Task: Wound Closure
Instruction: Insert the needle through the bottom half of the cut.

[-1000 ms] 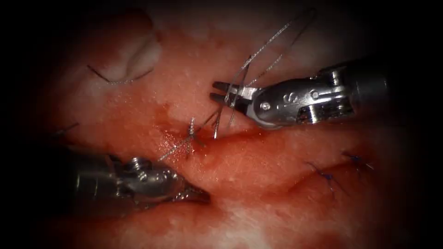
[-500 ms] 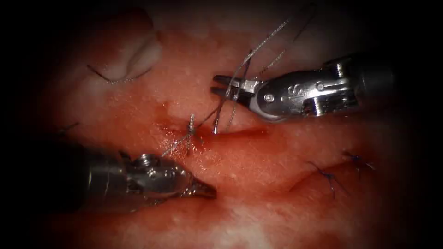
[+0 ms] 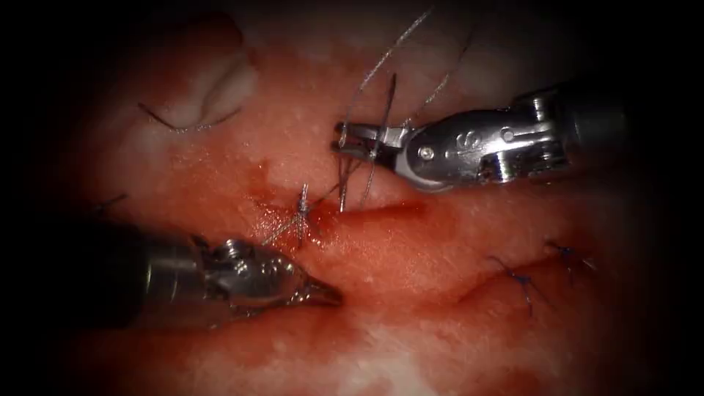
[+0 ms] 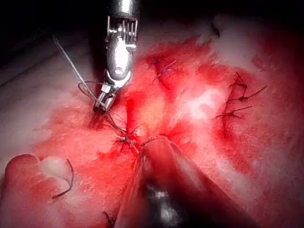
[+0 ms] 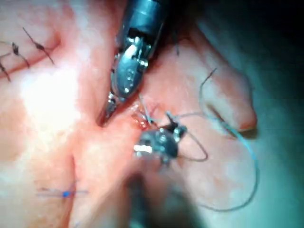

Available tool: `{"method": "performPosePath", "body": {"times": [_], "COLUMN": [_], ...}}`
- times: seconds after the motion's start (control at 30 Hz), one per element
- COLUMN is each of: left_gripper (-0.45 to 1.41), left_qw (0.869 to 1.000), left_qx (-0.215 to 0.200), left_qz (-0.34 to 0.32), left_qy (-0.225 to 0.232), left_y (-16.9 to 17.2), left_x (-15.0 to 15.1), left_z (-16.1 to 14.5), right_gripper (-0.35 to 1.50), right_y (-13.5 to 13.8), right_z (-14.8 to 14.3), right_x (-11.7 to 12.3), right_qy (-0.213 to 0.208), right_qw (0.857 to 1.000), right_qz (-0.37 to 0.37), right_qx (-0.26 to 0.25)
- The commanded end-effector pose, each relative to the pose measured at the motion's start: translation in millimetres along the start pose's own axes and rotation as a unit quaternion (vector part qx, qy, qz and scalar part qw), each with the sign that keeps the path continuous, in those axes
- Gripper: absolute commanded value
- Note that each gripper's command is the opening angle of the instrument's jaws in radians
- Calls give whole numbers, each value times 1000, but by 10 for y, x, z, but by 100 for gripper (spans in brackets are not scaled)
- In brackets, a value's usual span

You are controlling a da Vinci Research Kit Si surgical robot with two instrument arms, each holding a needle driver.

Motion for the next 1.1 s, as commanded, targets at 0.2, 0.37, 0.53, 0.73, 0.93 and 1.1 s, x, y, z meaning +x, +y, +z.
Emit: {"method": "performPosePath", "body": {"times": [0.2,0.37,0.53,0.73,0.93,1.1], "left_gripper": [-13,-12,-12,-12,-13,-13], "left_qw": [1000,1000,1000,1000,1000,1000], "left_qx": [3,4,4,3,3,3], "left_qz": [-1,0,0,0,0,-1], "left_qy": [0,0,0,0,0,0], "left_y": [-2,-6,-6,-6,-6,-5], "left_x": [-4,-7,-7,-8,-8,-8], "left_z": [12,13,12,11,10,10], "right_gripper": [-35,-35,-35,-35,-35,-35], "right_y": [5,6,3,3,9,13], "right_z": [9,11,12,8,-1,3], "right_x": [7,8,5,2,-4,-3], "right_qy": [2,2,4,8,12,28], "right_qw": [1000,1000,1000,1000,999,998], "right_qz": [4,13,17,12,-13,-34], "right_qx": [-1,-2,0,12,27,53]}}
